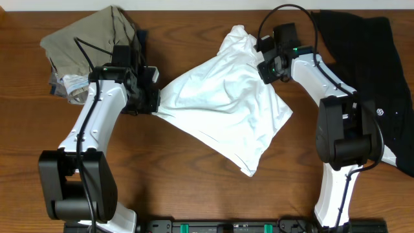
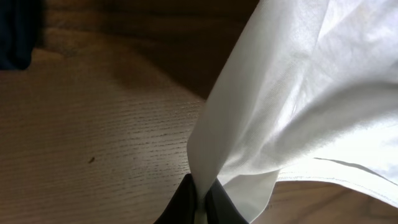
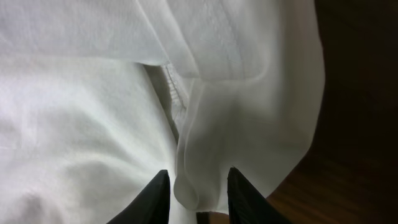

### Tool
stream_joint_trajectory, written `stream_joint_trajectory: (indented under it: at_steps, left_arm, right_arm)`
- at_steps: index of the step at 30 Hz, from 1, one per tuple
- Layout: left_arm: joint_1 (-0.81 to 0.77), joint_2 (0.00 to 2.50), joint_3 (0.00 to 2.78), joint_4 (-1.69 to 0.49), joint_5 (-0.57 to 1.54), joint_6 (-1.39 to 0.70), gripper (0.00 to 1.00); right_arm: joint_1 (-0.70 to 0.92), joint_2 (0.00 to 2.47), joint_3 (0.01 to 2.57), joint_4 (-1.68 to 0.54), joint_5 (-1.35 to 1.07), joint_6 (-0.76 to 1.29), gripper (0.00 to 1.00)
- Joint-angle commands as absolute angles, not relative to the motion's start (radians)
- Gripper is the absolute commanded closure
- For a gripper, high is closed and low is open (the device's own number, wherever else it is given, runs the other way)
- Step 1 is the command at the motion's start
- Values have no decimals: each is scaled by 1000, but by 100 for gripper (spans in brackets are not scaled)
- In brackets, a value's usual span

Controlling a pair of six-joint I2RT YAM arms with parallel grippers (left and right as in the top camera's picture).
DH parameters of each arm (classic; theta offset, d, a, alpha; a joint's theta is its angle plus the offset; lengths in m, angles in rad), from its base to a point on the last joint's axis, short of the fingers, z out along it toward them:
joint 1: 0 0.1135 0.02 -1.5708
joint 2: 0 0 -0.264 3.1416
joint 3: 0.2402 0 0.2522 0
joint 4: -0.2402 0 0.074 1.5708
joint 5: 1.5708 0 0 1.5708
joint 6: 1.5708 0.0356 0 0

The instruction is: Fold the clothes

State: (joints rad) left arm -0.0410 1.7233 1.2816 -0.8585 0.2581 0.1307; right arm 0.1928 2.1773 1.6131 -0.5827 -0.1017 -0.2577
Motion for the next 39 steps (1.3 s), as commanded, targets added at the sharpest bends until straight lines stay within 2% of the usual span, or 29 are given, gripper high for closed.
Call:
stream_joint_trajectory:
  at_steps: [1, 7, 11, 20, 28, 30, 35, 39]
  left_arm:
    - [-36, 1724, 1300, -859, 245, 125, 94]
    - [-36, 1724, 1295, -859, 245, 125, 94]
    - [-36, 1724, 1295, -859, 245, 125, 94]
    - [-36, 1724, 1295, -859, 245, 125, 94]
    - [-36, 1724, 1295, -854, 245, 125, 94]
    - [-36, 1724, 1295, -854, 245, 125, 94]
    - [-36, 1724, 1295, -854, 245, 125, 94]
    - [-36, 1724, 1295, -854, 245, 125, 94]
  right_arm:
    - [189, 2153, 1623, -587, -122, -260, 71]
    - [189, 2162, 1623, -589, -122, -267, 72]
    - [189, 2165, 1622, -584, -124, -267, 77]
    - [188, 2186, 1622, -583, -125, -267, 77]
    - [184, 2190, 1622, -583, -124, -267, 85]
    - [184, 2191, 1622, -584, -124, -267, 85]
    - [184, 2194, 1622, -596, -124, -267, 73]
    - [184, 2194, 1622, -602, -124, -267, 71]
